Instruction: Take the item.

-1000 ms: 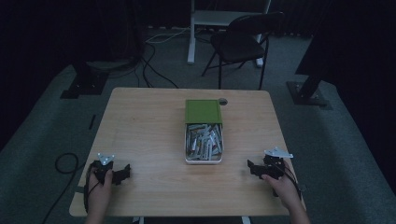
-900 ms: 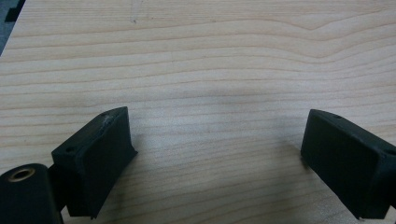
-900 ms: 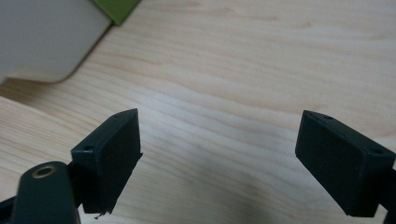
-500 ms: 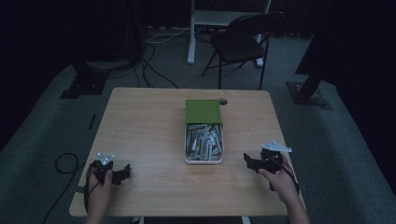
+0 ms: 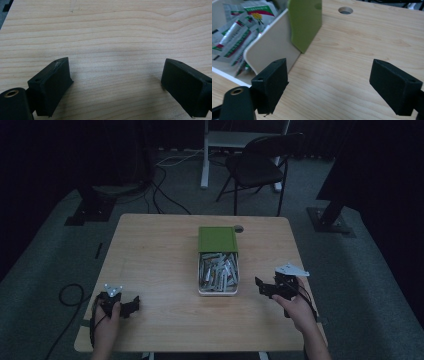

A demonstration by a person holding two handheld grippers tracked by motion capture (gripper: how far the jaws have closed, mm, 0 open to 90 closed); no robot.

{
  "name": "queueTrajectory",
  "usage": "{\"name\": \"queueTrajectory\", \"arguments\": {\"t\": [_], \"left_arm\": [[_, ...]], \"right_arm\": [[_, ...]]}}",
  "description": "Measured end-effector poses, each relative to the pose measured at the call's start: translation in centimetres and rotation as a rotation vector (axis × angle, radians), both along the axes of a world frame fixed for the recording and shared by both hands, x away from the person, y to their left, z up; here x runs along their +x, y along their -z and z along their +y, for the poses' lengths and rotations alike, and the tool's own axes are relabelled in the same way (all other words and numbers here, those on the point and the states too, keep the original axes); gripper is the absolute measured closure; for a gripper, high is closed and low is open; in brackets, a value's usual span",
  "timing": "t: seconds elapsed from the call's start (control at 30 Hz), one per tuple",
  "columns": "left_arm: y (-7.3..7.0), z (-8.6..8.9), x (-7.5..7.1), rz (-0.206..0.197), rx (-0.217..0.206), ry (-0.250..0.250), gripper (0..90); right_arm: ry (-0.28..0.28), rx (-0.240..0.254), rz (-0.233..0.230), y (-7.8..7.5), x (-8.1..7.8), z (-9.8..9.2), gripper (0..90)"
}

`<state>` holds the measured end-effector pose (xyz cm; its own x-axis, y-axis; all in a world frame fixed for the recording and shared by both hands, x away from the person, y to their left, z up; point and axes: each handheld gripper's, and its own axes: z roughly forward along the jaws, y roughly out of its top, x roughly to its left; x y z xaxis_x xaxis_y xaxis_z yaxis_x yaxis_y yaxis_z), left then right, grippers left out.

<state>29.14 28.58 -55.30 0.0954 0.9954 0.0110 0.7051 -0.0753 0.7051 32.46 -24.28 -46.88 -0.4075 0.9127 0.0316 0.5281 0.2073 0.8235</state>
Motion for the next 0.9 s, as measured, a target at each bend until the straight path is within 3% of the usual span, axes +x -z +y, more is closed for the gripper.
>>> {"name": "queueTrajectory", "arguments": {"t": [0.6,0.9], "left_arm": [[0.0,0.0,0.0,0.0,0.0,0.0,9.6],[0.0,0.0,0.0,0.0,0.0,0.0,9.5]], "right_arm": [[-0.085,0.02,-0.054,-2.3,0.2,3.4,16.5],[-0.127,0.031,-0.066,-2.7,0.3,5.3,16.5]]}}
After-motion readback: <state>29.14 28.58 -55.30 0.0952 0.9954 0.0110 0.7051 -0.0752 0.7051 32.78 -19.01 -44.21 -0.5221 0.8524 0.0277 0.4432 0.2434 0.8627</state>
